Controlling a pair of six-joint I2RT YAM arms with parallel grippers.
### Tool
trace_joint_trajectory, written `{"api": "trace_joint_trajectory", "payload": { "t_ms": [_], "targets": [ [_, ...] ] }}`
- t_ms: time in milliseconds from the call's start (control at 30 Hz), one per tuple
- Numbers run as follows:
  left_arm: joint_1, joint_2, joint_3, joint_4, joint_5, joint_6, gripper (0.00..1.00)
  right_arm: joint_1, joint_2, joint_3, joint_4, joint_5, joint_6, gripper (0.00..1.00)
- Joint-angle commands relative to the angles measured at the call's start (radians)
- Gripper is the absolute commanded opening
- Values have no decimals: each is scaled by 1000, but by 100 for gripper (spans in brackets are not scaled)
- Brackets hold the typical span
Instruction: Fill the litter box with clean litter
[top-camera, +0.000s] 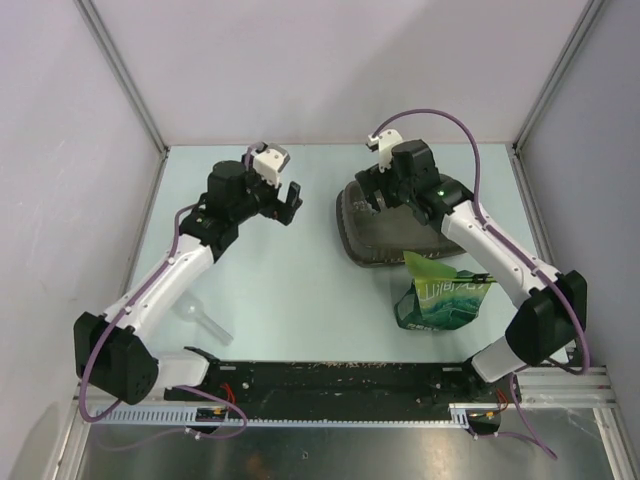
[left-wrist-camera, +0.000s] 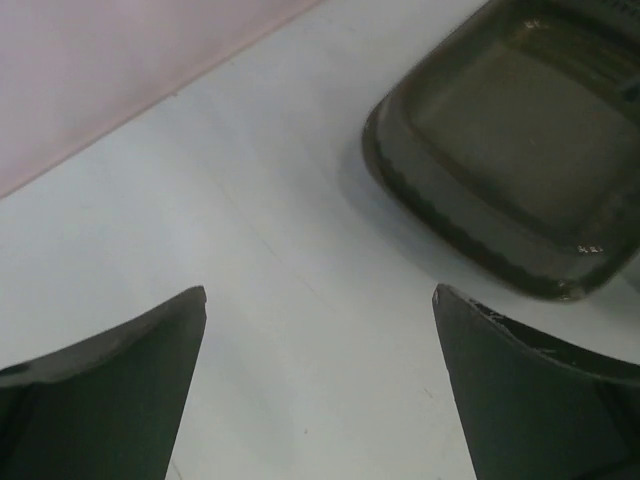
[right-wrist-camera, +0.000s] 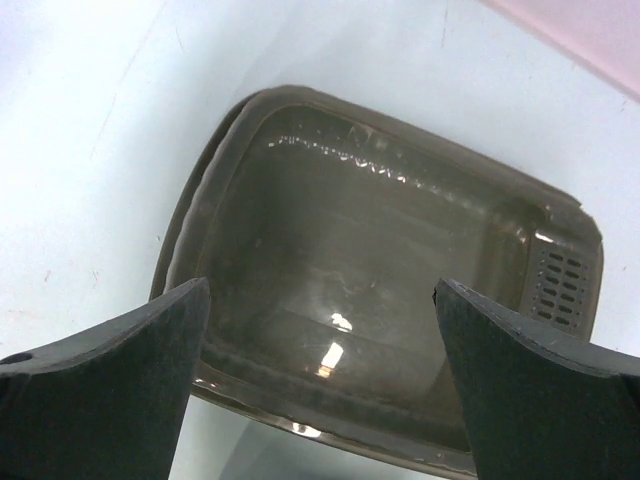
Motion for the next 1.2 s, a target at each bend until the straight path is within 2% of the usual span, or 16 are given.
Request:
{"api": "trace_joint_trajectory", "payload": {
  "t_ms": [0, 133, 167, 200, 267, 300, 367, 400, 467, 933, 1167],
  "targets": [
    [1, -10, 8, -55, 150, 59, 100, -29, 42, 37, -56, -34, 11, 100],
    [0, -22, 8, -170, 245, 108, 100, -88, 61, 63, -105, -170, -104, 100],
    [1, -28, 3, -183, 249, 113, 100, -105, 61, 61, -117, -215, -132, 98],
    [1, -37, -6, -189, 248, 114, 100, -131, 68, 61, -119, -273, -162, 92],
    [0, -65, -41, -197, 236, 122, 100, -138, 84, 64, -139, -295, -196, 75],
    [1, -74, -52, -198, 230, 134, 100, -141, 93, 65, -154, -310, -248, 56],
    [1, -95, -86, -204, 207, 154, 100, -140, 134, 63, -197, -322, -285, 38],
    [0, -105, -95, -204, 197, 162, 100, -140, 150, 63, -208, -313, -308, 19],
    [1, -121, -121, -206, 187, 171, 100, -141, 196, 63, -215, -292, -319, 2],
    [18, -154, -135, -210, 150, 202, 100, -112, 430, 146, -79, -301, -354, 0],
    [61, -174, -123, -258, 170, 206, 100, -59, 596, 375, -80, -356, -298, 0]
  ]
}}
